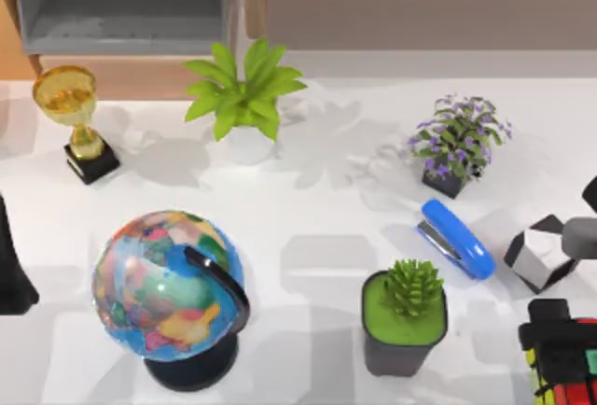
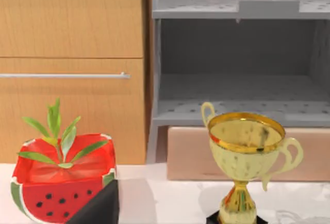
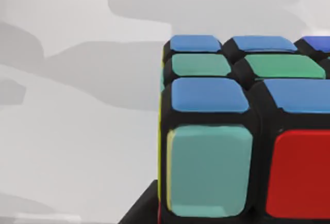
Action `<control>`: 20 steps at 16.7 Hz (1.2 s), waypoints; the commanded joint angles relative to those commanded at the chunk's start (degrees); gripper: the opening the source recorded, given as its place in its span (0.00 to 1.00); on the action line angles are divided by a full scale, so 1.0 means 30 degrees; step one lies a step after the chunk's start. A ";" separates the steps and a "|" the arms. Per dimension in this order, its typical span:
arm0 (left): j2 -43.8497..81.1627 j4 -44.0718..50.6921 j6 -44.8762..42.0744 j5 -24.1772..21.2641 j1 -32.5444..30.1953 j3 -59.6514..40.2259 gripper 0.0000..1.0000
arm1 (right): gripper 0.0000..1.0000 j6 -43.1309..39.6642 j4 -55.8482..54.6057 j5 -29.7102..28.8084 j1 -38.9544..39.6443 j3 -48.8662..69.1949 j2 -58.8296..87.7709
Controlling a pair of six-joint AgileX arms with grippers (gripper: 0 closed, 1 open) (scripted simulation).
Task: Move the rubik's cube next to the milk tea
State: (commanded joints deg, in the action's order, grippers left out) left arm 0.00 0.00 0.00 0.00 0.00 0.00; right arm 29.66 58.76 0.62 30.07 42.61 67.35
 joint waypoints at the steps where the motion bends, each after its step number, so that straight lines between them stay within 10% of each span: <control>1: 0.0000 0.0000 0.0000 0.0000 0.0000 0.0000 1.00 | 0.00 -0.0002 -0.0035 -0.0038 -0.0012 -0.0131 0.0104; 10: 0.0000 0.0000 0.0000 0.0000 0.0000 0.0000 1.00 | 0.00 -0.0002 -0.0072 -0.0179 -0.0100 -0.1176 0.0956; 20: 0.0000 0.0000 0.0000 0.0000 0.0000 0.0000 1.00 | 0.75 -0.0002 -0.0072 -0.0179 -0.0100 -0.1176 0.0956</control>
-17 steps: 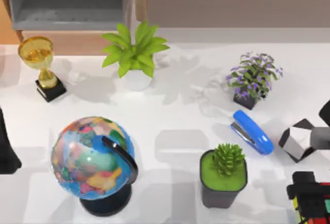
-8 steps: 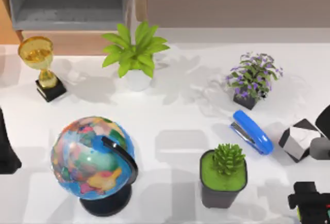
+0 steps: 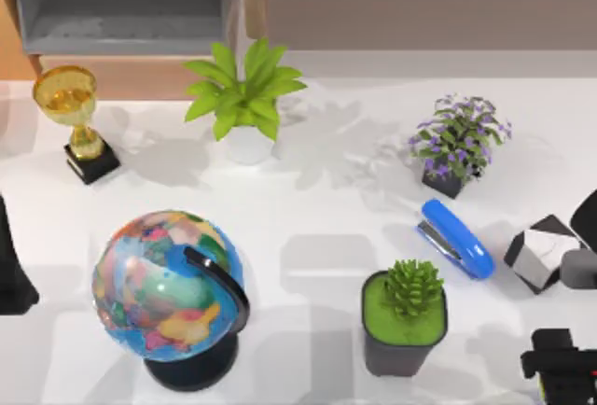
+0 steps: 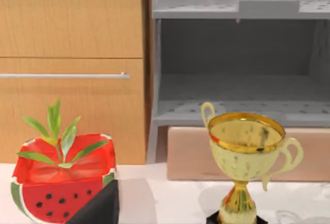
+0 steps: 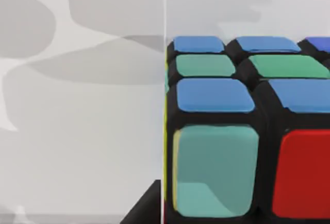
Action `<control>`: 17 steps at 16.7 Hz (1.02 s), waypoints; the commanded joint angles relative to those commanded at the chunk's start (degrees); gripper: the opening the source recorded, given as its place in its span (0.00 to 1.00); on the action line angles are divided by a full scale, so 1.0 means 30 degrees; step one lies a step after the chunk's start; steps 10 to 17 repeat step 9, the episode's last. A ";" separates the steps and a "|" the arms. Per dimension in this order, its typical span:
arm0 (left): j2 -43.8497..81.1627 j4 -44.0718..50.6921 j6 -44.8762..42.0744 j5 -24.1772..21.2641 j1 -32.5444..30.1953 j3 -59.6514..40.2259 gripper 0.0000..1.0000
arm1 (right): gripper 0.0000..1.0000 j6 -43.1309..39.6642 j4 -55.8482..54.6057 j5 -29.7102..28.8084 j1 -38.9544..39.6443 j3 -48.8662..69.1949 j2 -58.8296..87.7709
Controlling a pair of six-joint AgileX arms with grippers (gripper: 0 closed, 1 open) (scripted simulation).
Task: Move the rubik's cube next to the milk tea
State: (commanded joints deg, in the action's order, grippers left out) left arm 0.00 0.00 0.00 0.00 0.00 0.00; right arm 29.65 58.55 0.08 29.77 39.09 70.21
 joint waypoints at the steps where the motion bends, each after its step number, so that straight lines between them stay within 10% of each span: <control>1: 0.0000 0.0000 0.0000 0.0000 0.0000 0.0000 1.00 | 0.83 0.0000 0.0000 0.0000 0.0000 0.0000 0.0000; 4: 0.0000 0.0000 0.0000 0.0000 0.0000 0.0000 1.00 | 1.00 0.0000 0.0000 0.0000 0.0000 0.0000 0.0000; 17: 0.0000 0.0000 0.0000 0.0000 0.0000 0.0000 1.00 | 1.00 0.0000 0.0000 0.0000 0.0000 0.0000 0.0000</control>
